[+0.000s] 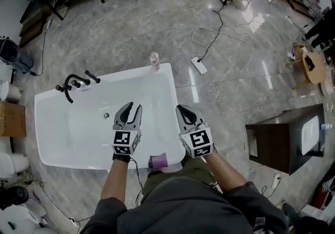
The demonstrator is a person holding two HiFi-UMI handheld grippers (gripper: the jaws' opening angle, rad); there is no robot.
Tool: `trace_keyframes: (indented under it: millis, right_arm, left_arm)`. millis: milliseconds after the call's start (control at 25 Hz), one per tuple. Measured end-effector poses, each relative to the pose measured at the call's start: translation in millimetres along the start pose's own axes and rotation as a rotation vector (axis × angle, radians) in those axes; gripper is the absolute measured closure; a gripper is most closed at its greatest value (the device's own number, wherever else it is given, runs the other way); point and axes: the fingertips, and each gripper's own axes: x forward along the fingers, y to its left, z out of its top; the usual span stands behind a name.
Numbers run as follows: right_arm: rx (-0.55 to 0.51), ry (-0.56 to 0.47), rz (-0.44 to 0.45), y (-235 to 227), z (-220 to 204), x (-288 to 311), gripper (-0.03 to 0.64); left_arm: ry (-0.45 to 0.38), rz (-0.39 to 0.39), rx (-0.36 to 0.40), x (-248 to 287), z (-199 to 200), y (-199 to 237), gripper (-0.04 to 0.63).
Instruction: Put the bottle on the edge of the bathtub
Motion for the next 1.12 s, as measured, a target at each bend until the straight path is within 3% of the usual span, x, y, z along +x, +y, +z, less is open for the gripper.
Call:
trace_keyframes:
  millis: [520, 1120]
  right_arm:
    - [-0.015, -0.072, -0.02, 61.9, 26.1, -84.4, 0.615]
    - [0.001, -0.122, -0.064, 95.3, 31.1, -131.5, 0.615]
  left_arm:
    - [-0.103, -0.011, 0.051, -121.0, 44.3, -45.8, 0.591]
    - [-0.103, -0.102, 0.073, -181.0, 39.0, -74.9, 0.594]
